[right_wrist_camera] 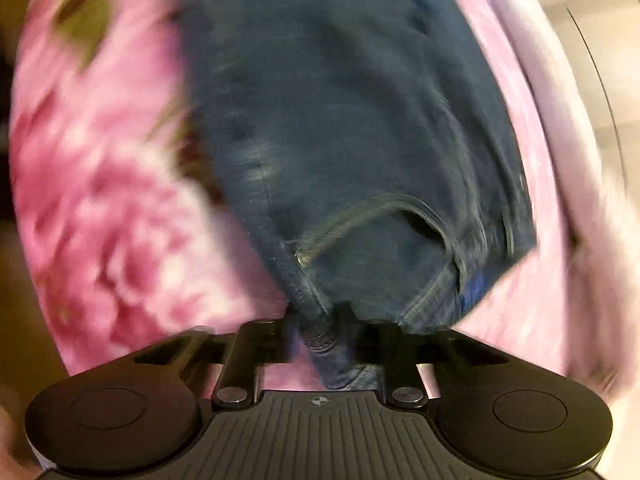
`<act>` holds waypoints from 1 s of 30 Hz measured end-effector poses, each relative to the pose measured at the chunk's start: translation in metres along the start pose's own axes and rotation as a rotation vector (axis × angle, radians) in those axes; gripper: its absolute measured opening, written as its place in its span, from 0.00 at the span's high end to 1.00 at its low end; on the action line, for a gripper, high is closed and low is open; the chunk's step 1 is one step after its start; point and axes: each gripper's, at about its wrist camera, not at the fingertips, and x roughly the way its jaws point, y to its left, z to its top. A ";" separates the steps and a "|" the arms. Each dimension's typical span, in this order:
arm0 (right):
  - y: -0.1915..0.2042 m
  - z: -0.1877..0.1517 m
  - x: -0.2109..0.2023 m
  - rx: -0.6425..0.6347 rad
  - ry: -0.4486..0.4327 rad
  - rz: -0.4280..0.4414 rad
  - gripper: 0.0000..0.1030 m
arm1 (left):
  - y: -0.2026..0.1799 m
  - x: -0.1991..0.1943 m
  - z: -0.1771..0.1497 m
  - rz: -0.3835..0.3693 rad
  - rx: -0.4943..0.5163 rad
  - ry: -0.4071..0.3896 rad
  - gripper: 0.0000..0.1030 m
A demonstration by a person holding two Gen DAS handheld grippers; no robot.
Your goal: Fold clothes
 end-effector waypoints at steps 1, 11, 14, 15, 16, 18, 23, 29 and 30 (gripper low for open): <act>-0.007 0.001 -0.005 0.022 -0.007 0.013 0.88 | 0.006 -0.006 0.001 0.004 0.003 -0.001 0.95; -0.045 -0.004 -0.107 0.149 -0.067 0.085 0.89 | 0.056 -0.093 -0.012 -0.061 -0.006 0.045 0.96; -0.067 0.002 -0.129 0.158 -0.069 0.148 0.89 | 0.082 -0.099 0.000 -0.134 0.010 0.058 0.96; -0.079 0.006 -0.134 0.158 -0.071 0.167 0.89 | 0.094 -0.095 0.009 -0.162 0.020 0.065 0.96; -0.092 0.011 -0.139 0.153 -0.070 0.183 0.89 | 0.106 -0.091 0.018 -0.190 0.030 0.072 0.96; -0.119 0.019 -0.141 0.137 -0.064 0.210 0.89 | 0.134 -0.072 0.050 -0.249 0.063 0.080 0.96; -0.199 0.039 -0.114 0.121 -0.026 0.262 0.89 | 0.208 -0.002 0.142 -0.394 0.145 0.088 0.96; -0.290 0.061 -0.033 0.195 0.015 0.318 0.90 | 0.253 0.104 0.232 -0.500 0.260 0.105 0.96; -0.302 0.064 -0.016 0.214 0.021 0.330 0.90 | 0.255 0.124 0.244 -0.519 0.273 0.116 0.96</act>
